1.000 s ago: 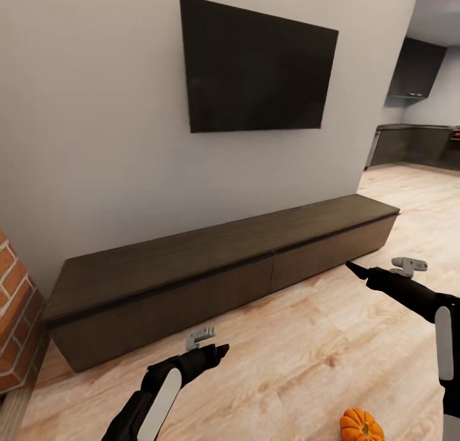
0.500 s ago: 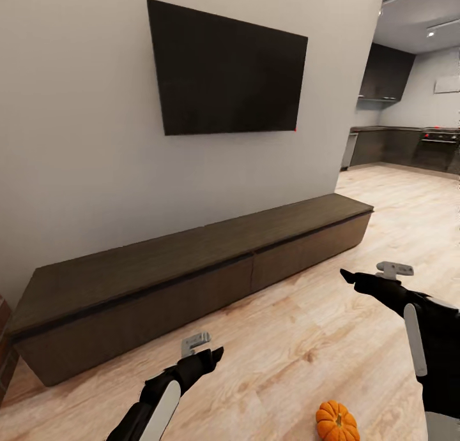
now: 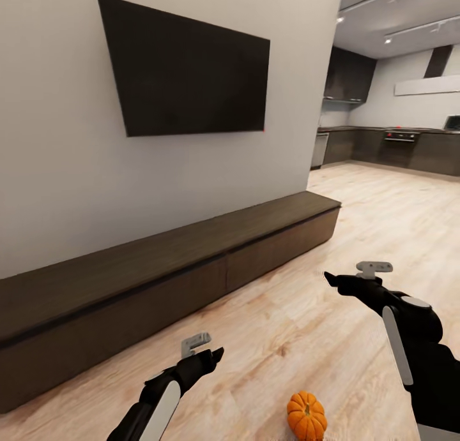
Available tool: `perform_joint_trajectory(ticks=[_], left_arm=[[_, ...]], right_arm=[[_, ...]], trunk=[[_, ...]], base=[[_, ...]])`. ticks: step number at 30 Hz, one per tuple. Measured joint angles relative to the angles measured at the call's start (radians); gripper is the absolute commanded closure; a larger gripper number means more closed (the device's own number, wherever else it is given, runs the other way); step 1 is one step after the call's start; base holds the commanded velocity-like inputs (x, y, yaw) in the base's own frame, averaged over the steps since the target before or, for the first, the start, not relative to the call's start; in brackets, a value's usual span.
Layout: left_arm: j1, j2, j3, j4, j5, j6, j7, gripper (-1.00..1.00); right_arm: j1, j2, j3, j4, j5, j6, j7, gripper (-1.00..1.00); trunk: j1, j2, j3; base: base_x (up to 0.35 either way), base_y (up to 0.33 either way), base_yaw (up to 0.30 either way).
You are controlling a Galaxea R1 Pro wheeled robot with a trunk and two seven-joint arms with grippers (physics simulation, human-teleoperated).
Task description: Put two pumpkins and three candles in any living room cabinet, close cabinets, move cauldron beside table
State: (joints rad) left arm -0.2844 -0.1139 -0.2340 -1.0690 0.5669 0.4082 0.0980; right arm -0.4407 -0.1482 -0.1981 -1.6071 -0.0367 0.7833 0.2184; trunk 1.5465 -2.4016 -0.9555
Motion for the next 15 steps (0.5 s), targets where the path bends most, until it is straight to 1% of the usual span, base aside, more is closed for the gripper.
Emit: perform_joint_trajectory(ticks=[7, 9, 15], left_arm=[[0.000, 0.000, 0.000, 0.001, -0.003, -0.001, 0.007, -1.00], [0.000, 0.000, -0.002, 0.002, -0.008, -0.001, 0.009, -1.00], [0.000, 0.000, -0.002, 0.002, -0.011, -0.001, 0.011, -1.00]], right_arm=[[0.009, -0.002, 0.007, -0.007, 0.000, 0.014, -0.004, -1.00], [0.020, -0.003, 0.011, -0.007, 0.000, 0.014, -0.004, -1.00], [0.025, -0.003, 0.011, -0.008, 0.000, 0.017, -0.003, -1.00]], trunk=[[0.000, 0.000, 0.004], [0.000, 0.000, 0.005], [0.000, 0.000, 0.008]], base=[[0.000, -0.019, -0.294], [0.000, -0.231, -0.294], [0.000, -0.282, -0.294]])
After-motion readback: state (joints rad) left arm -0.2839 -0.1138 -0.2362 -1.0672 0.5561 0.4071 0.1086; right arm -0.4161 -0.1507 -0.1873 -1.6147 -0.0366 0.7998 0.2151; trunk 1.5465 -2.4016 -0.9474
